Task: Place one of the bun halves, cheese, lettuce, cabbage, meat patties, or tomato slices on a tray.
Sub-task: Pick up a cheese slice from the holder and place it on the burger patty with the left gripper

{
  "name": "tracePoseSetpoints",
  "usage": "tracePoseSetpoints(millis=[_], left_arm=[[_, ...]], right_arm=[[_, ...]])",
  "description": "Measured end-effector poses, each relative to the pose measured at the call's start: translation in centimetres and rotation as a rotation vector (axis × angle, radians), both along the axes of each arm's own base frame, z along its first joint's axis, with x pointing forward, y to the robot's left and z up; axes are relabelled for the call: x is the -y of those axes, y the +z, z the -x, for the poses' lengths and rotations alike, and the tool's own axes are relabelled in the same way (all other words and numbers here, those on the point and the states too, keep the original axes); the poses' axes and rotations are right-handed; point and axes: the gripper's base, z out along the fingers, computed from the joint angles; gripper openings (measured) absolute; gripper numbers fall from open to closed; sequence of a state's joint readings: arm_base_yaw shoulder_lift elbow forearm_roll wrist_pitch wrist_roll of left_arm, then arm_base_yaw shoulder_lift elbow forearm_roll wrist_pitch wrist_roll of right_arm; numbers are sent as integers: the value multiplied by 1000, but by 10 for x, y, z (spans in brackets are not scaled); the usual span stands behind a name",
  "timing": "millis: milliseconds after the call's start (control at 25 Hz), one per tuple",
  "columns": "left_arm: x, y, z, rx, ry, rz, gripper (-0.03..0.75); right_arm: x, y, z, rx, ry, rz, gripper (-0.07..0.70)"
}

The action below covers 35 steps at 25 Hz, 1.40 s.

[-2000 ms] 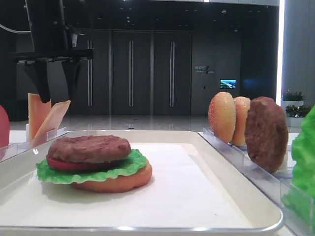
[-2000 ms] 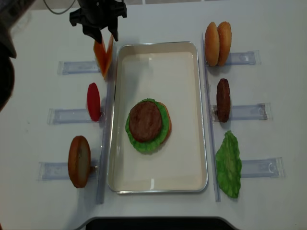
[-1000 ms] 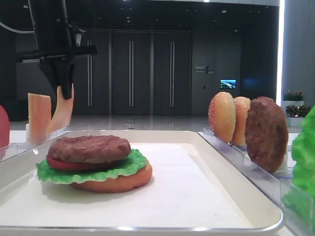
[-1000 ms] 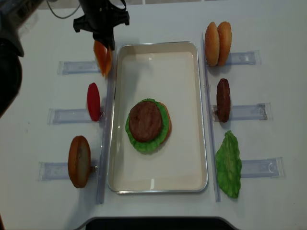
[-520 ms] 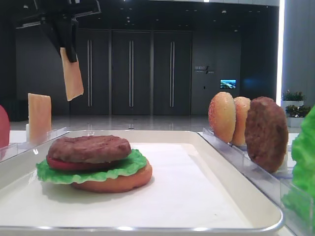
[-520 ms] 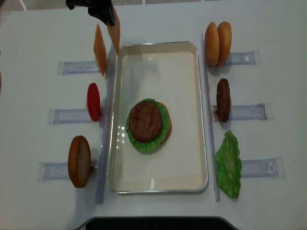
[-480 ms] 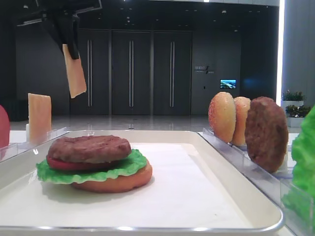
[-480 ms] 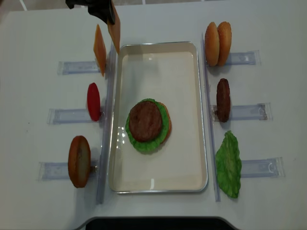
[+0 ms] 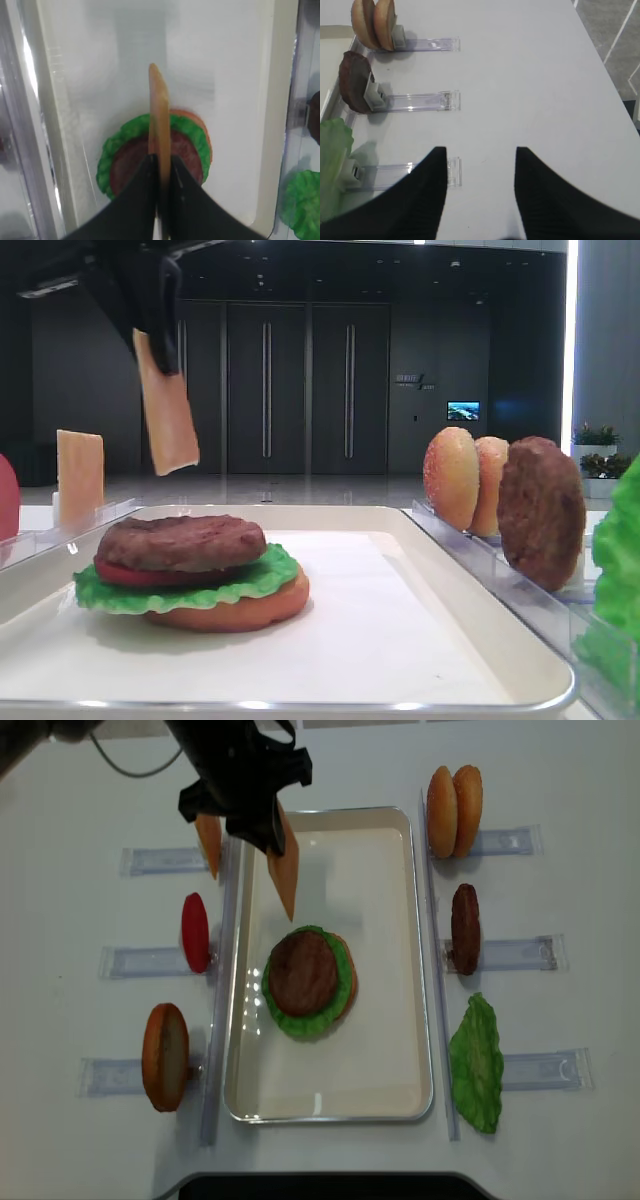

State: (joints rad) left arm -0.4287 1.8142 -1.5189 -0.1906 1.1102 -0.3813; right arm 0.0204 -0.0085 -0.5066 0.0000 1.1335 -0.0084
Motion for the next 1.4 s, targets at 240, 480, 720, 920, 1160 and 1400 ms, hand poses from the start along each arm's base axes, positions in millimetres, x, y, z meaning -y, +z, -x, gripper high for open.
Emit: tracePoseSetpoints(millis=[240,480,720,920,1160,1400], left_arm=[[-24,6,49,35,69,19,27],[-30,3,66,69,70,57,27],[-8,6,63,118,-4,243,27],[4,-1,64,105,-34,263,27],[9,-10,66,98,-36,326,27],[5,-31,73,91,-58,322,26]], right_arm=[[0,0,0,0,0,0,307],[0,0,0,0,0,0,307],[0,0,0,0,0,0,307],[0,0,0,0,0,0,307],[0,0,0,0,0,0,307],[0,0,0,0,0,0,307]])
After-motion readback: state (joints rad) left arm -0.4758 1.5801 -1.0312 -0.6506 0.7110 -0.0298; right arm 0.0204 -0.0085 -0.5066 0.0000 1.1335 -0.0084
